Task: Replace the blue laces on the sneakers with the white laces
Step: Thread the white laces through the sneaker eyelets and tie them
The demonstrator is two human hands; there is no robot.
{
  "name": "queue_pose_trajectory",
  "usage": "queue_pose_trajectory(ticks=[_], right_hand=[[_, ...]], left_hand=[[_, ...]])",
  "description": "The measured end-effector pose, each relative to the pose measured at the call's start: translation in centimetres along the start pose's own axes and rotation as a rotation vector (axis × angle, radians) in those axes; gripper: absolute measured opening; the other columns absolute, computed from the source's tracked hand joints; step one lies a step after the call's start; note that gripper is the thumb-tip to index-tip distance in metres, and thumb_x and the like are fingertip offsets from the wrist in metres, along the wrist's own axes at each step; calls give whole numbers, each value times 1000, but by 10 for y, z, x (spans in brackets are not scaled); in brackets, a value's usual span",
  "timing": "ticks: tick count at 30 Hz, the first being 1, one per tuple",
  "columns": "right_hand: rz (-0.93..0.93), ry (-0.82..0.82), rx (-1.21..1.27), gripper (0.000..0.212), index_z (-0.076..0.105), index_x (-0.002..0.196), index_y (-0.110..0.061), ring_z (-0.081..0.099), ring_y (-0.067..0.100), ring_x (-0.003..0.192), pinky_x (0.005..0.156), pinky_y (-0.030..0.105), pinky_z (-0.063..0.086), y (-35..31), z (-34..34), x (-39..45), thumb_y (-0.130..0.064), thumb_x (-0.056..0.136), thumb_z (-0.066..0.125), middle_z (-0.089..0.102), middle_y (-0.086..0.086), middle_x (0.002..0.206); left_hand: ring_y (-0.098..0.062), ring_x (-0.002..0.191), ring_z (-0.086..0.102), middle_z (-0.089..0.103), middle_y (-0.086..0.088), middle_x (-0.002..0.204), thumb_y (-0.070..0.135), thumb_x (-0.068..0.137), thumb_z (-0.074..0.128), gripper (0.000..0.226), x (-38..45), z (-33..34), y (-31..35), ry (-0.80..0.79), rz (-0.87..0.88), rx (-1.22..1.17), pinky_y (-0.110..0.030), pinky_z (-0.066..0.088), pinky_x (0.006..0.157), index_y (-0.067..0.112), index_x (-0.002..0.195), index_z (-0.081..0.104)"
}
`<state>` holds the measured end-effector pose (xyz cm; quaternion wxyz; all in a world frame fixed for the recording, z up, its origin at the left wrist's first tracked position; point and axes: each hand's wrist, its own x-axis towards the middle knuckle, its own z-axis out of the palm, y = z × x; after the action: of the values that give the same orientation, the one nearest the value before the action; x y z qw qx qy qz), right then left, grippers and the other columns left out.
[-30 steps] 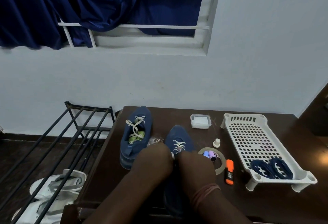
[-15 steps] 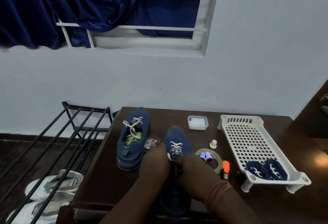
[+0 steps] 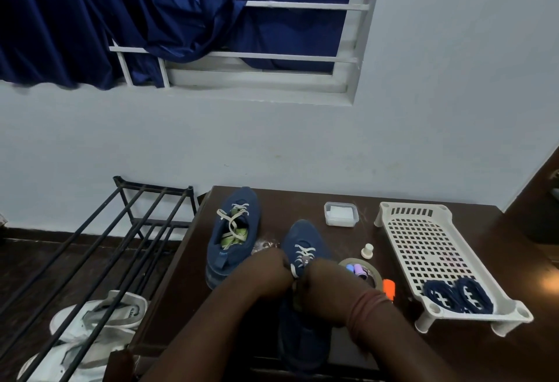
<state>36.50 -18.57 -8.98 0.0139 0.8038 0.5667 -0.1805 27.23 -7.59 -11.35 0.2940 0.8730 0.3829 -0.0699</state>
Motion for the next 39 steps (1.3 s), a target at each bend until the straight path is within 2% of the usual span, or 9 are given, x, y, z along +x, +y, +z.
queue_pose_trajectory(ticks=[3, 8, 11, 13, 16, 20, 25, 32, 39], right_hand=[[116, 175, 116, 28, 59, 115, -7, 61, 29, 107, 88, 29, 45, 17, -9, 6, -20, 90, 58, 62, 14, 119], [264, -3, 28, 44, 42, 138, -5, 50, 29, 130, 102, 32, 40, 11, 10, 18, -22, 99, 51, 49, 14, 141], [266, 39, 89, 36, 49, 137, -3, 52, 30, 128, 88, 18, 47, 6, 13, 30, -14, 102, 43, 53, 15, 139], [322, 116, 197, 32, 57, 128, -7, 57, 29, 123, 84, 16, 49, 2, 11, 35, -13, 99, 46, 59, 12, 133], [357, 233, 222, 25, 62, 115, -16, 63, 25, 113, 91, 29, 48, -4, 9, 43, -17, 95, 48, 66, 7, 120], [336, 332, 290, 23, 61, 111, -20, 64, 27, 107, 86, 29, 49, -12, 14, 51, -18, 93, 46, 68, 6, 113], [353, 362, 446, 20, 62, 103, -20, 65, 30, 101, 81, 31, 49, -19, 22, 60, -20, 88, 50, 68, 7, 108], [436, 227, 814, 44, 48, 131, -15, 58, 33, 119, 100, 34, 46, -40, 39, 47, -19, 88, 53, 58, 13, 132], [510, 130, 781, 72, 22, 151, -34, 55, 38, 121, 104, 43, 44, -25, 74, 81, -29, 85, 48, 50, 19, 139]], left_hand=[[-29, 86, 69, 72, -9, 88, 15, 91, 52, 19, -7, -13, -3, 167, -79, -252, -34, 57, 77, 8, 87, 69], [-30, 100, 61, 64, -10, 107, 21, 87, 53, 26, -9, -36, -29, 867, -189, -99, -35, 47, 78, 18, 110, 67], [-37, 114, 52, 56, -17, 123, 30, 91, 53, 37, -4, -38, -55, 660, -366, -38, -38, 44, 89, 25, 128, 58], [-33, 108, 59, 63, -15, 116, 31, 93, 52, 29, -1, -35, -67, 499, -376, -82, -33, 47, 84, 19, 117, 64], [-33, 103, 64, 68, -17, 110, 24, 89, 57, 25, -3, -34, -73, 522, -403, -119, -30, 48, 75, 6, 106, 63], [-37, 112, 60, 58, -23, 126, 25, 81, 69, 63, -14, -33, -76, 490, -468, -373, -35, 49, 82, -1, 130, 39], [-32, 114, 58, 63, -12, 118, 28, 81, 62, 39, -38, -21, -74, 341, -401, -246, -31, 48, 84, 14, 117, 58], [-29, 129, 39, 54, -4, 134, 28, 83, 53, 47, -44, -12, -55, 233, -489, -253, -37, 40, 100, 23, 130, 54], [-30, 129, 43, 51, -7, 139, 26, 88, 46, 48, -29, 6, -68, 230, -586, -267, -40, 39, 98, 26, 136, 50]])
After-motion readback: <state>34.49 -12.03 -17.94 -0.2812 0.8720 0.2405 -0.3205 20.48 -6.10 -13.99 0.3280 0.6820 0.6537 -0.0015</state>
